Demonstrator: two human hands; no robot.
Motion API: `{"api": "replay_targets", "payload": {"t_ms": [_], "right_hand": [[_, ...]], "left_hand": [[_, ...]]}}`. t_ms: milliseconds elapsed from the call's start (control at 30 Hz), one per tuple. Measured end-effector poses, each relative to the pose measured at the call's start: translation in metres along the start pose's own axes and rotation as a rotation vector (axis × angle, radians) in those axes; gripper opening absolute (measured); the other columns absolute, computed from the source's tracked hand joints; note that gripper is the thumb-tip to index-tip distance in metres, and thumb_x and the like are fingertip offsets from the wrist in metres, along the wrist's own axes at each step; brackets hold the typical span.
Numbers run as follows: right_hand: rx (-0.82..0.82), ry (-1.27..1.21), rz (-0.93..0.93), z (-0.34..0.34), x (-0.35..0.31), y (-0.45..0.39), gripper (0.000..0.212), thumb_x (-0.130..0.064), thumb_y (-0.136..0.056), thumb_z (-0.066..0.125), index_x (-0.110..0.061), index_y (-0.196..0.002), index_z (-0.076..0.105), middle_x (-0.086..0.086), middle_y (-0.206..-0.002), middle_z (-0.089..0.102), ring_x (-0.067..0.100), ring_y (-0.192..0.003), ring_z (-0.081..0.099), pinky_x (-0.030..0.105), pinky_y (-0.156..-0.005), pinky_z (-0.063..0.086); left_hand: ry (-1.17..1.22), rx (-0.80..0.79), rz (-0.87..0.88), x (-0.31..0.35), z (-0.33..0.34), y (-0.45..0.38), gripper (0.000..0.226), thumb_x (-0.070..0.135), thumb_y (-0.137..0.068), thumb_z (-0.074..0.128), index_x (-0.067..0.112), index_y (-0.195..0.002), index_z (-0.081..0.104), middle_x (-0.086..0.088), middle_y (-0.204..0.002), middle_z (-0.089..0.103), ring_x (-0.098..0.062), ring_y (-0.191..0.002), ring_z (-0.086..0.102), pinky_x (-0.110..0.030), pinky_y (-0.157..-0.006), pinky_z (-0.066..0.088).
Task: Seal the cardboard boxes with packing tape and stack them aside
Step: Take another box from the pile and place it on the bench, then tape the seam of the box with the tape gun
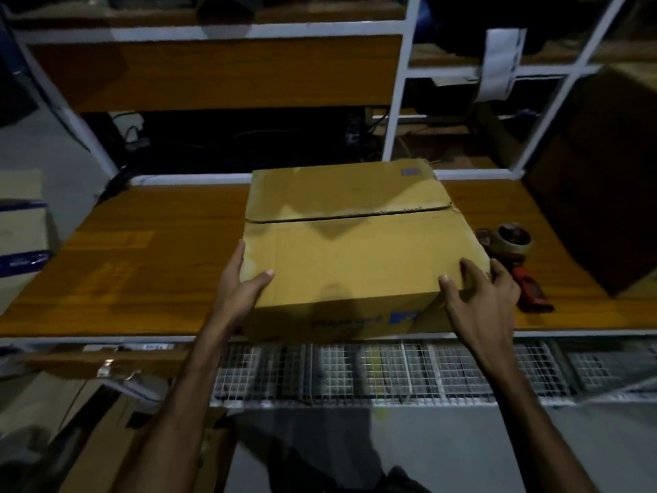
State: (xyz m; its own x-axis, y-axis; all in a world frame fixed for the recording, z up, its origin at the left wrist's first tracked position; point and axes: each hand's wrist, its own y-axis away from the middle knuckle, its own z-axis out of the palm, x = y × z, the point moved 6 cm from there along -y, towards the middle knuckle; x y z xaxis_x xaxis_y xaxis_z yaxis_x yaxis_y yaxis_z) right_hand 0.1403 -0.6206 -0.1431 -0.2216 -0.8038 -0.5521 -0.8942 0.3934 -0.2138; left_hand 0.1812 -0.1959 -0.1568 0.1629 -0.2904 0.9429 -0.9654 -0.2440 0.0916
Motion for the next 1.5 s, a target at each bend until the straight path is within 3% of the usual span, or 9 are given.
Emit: {"api": "replay_targets", "payload": {"t_ms": [200,333,600,733,1000,1100,1200,1367,1500], "right_hand": [[-0.012,-0.158,-0.012,-0.026,0.05,-0.031,0.046,-0.047,-0.102,0.065,-0.017,-0.137,0.068,0.013,-0.147,0.051,0.033,-0.132,0.051,0.046,-0.103,0.048],[-0.092,-0.386,-0.03,-0.042,0.087,-0.076,0.035,-0.038,-0.107,0.06,-0.014,-0.129,0.073,0.003,-0.118,0.073,0.022,-0.11,0.069,0.033,-0.085,0.053],[-0.515,0.37,-0.037,0.013,0.167,-0.168,0.057,-0.046,-0.105,0.06,-0.021,-0.153,0.043,0.023,-0.145,0.047,0.042,-0.122,0.059,0.05,-0.1,0.051],[-0.589,0.37,-0.029,0.026,0.17,-0.184,0.039,-0.045,-0.105,0.06,-0.017,-0.131,0.055,0.014,-0.124,0.064,0.027,-0.091,0.058,0.037,-0.076,0.048],[-0.522,-0.367,0.267,0.031,0.173,-0.192,0.021,-0.003,-0.098,0.064,-0.02,-0.111,0.066,0.013,-0.105,0.074,0.021,-0.087,0.07,0.037,-0.068,0.058],[-0.381,-0.519,0.34,0.025,0.167,-0.194,0.027,-0.008,-0.099,0.068,-0.021,-0.123,0.063,0.008,-0.12,0.07,0.024,-0.107,0.067,0.042,-0.086,0.059],[-0.224,-0.611,0.246,0.004,0.144,-0.202,0.04,-0.02,-0.1,0.071,-0.027,-0.138,0.06,-0.003,-0.131,0.064,0.021,-0.116,0.065,0.049,-0.097,0.059],[-0.034,-0.65,0.017,-0.047,0.081,-0.206,0.032,-0.032,-0.102,0.068,-0.034,-0.132,0.059,-0.008,-0.132,0.065,0.017,-0.107,0.072,0.033,-0.077,0.064],[0.072,-0.702,-0.106,-0.072,0.032,-0.185,0.028,-0.033,-0.102,0.068,-0.037,-0.128,0.058,-0.01,-0.126,0.068,0.02,-0.104,0.075,0.051,-0.088,0.064]], "left_hand": [[-0.683,0.031,0.24,0.043,0.053,0.0,0.073,0.054,-0.099,0.062,0.032,-0.162,0.033,-0.004,-0.174,0.013,-0.033,-0.159,0.014,-0.063,-0.123,0.022],[-0.954,-0.051,0.33,0.067,0.093,-0.009,0.075,0.072,-0.096,0.048,0.034,-0.159,0.036,-0.004,-0.17,0.026,-0.029,-0.157,0.017,-0.073,-0.12,0.014],[-1.018,-0.131,0.356,0.092,0.173,-0.019,0.082,0.082,-0.093,0.032,0.036,-0.161,0.033,-0.006,-0.171,0.024,-0.03,-0.158,0.019,-0.072,-0.122,0.011],[-1.033,-0.167,0.401,0.104,0.203,-0.016,0.076,0.075,-0.098,0.038,0.033,-0.161,0.034,-0.006,-0.171,0.024,-0.028,-0.159,0.017,-0.068,-0.123,0.011],[-0.968,-0.194,0.502,0.128,0.246,-0.021,0.067,0.065,-0.1,0.05,0.027,-0.155,0.047,-0.006,-0.166,0.036,-0.027,-0.156,0.021,-0.054,-0.125,0.019],[-0.879,-0.173,0.56,0.14,0.255,-0.022,0.055,0.056,-0.101,0.056,0.026,-0.147,0.058,-0.001,-0.156,0.048,-0.02,-0.149,0.032,-0.048,-0.121,0.032],[-0.72,-0.17,0.548,0.154,0.264,-0.025,0.044,0.051,-0.101,0.058,0.028,-0.138,0.065,0.008,-0.142,0.057,-0.011,-0.132,0.044,-0.04,-0.106,0.042],[-0.21,-0.252,0.393,0.188,0.282,-0.04,0.031,0.049,-0.098,0.066,0.03,-0.121,0.076,0.011,-0.128,0.071,-0.005,-0.108,0.069,-0.033,-0.086,0.062],[0.121,-0.226,0.324,0.215,0.28,-0.053,0.03,0.045,-0.101,0.065,0.02,-0.096,0.081,0.005,-0.097,0.079,-0.015,-0.093,0.073,-0.045,-0.078,0.062]]}}
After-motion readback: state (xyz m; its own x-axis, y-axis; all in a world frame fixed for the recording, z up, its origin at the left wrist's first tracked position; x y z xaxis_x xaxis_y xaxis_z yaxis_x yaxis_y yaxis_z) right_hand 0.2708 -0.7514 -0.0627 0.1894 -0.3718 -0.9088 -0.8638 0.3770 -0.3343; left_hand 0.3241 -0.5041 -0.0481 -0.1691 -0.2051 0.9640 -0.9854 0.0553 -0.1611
